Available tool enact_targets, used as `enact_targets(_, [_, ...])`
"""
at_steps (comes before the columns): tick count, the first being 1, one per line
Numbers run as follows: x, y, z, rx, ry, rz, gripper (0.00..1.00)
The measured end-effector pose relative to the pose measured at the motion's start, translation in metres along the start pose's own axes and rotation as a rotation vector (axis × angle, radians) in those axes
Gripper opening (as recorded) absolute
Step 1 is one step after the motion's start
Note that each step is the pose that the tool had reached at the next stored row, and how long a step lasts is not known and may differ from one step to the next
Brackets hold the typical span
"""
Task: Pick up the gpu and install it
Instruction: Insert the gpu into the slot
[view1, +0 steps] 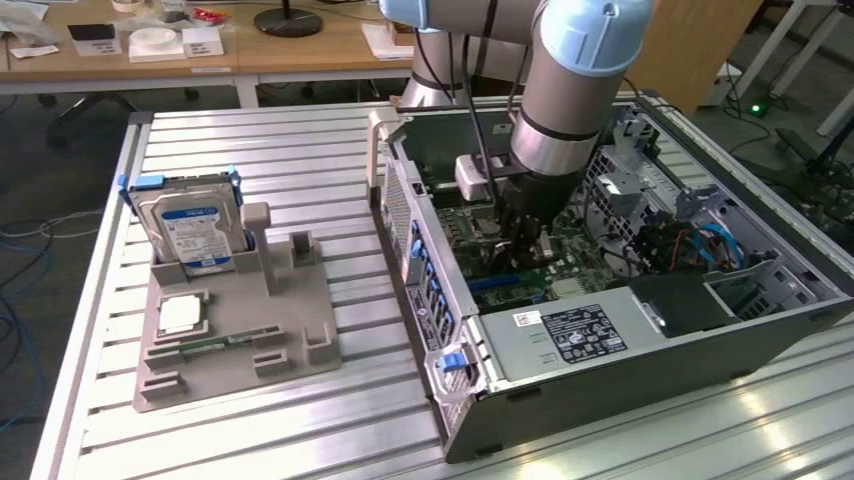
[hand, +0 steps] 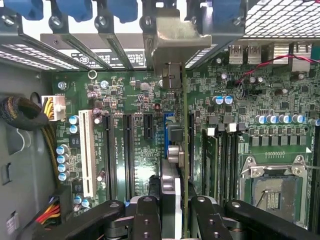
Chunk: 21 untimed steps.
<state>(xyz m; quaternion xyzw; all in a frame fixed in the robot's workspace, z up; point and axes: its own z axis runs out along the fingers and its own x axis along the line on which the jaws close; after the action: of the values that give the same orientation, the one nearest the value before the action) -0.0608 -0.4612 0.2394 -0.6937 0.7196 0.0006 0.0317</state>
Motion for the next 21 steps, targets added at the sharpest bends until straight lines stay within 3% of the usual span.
enact_targets(21, [0.002,0.0070,0.0120,-0.0003,0.0007,0.001,0.28])
